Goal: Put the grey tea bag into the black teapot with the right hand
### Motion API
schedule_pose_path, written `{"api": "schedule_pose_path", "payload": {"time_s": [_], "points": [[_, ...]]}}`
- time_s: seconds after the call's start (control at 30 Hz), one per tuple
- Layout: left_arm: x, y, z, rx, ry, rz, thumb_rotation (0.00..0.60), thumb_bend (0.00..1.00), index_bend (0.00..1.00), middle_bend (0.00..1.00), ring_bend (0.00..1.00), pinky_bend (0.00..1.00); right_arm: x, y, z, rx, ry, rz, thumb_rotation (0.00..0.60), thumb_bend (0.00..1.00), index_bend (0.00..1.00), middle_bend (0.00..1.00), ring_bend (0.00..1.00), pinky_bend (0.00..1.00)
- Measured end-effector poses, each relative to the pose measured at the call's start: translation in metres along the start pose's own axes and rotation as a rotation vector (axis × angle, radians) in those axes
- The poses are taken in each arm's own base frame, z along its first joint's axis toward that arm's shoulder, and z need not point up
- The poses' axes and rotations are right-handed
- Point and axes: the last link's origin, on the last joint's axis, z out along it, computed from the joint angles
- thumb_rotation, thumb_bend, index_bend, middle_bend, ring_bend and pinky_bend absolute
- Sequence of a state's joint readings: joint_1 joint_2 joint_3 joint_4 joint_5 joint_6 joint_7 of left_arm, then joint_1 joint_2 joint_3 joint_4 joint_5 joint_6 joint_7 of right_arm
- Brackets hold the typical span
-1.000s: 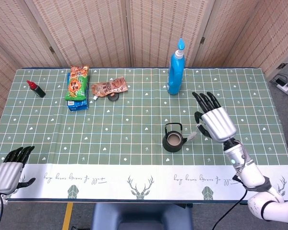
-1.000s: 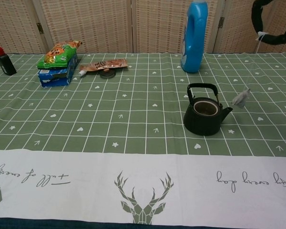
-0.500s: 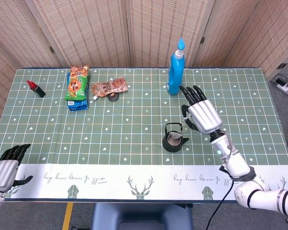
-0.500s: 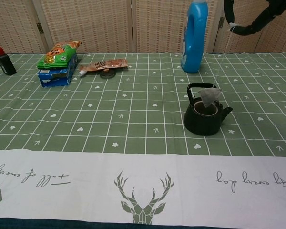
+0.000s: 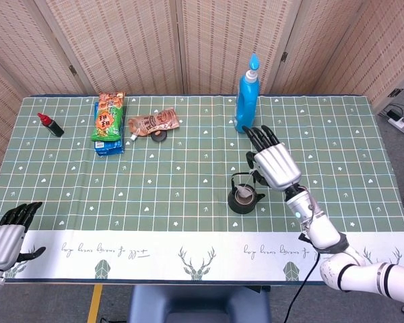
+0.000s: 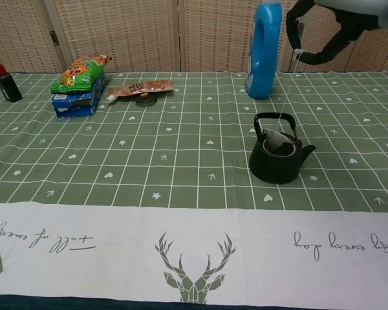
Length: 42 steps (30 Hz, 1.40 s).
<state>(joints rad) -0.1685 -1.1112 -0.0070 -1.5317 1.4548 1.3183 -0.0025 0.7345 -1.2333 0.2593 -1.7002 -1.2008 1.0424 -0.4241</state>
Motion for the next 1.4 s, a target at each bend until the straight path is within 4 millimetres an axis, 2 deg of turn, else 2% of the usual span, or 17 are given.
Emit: {"api": "schedule_pose_path", "payload": {"time_s": [0.2,0.5,0.73,1.13,1.2,1.33,1.4], "points": [[0.000,0.001,-0.001,-0.003,0.002,0.001,0.600,0.16,0.00,0.05,0.05,0.10,-0.004,-0.001,-0.004,0.003,-0.016,-0.008,0.600,0.40,0.58,0.01,0.02,0.00],[0.000,0.001,-0.002,-0.006,0.002,0.001,0.600,0.16,0.00,0.05,0.05,0.10,-0.031,0.002,-0.018,0.011,-0.076,-0.023,0.600,0.40,0.58,0.01,0.02,0.00],[-0.001,0.001,-0.001,-0.005,-0.003,0.007,0.600,0.16,0.00,0.05,0.05,0.10,-0.051,0.009,-0.037,0.025,-0.115,-0.046,0.600,0.40,0.58,0.01,0.02,0.00],[-0.004,0.003,0.000,-0.004,-0.010,0.021,0.600,0.16,0.00,0.05,0.05,0.10,-0.068,0.031,-0.076,0.007,-0.135,-0.082,0.600,0.40,0.58,0.01,0.02,0.00],[-0.004,0.003,0.000,-0.004,-0.011,0.024,0.600,0.16,0.00,0.05,0.05,0.10,-0.070,0.033,-0.080,0.010,-0.143,-0.091,0.600,0.40,0.52,0.01,0.01,0.00],[-0.005,0.003,0.001,-0.002,-0.014,0.026,0.600,0.16,0.00,0.05,0.05,0.10,-0.074,0.036,-0.088,0.013,-0.178,-0.116,0.600,0.40,0.15,0.00,0.00,0.00],[-0.005,0.003,0.001,-0.001,-0.012,0.024,0.600,0.16,0.00,0.05,0.05,0.10,-0.076,0.035,-0.091,0.015,-0.208,-0.120,0.600,0.40,0.04,0.00,0.00,0.00]]}}
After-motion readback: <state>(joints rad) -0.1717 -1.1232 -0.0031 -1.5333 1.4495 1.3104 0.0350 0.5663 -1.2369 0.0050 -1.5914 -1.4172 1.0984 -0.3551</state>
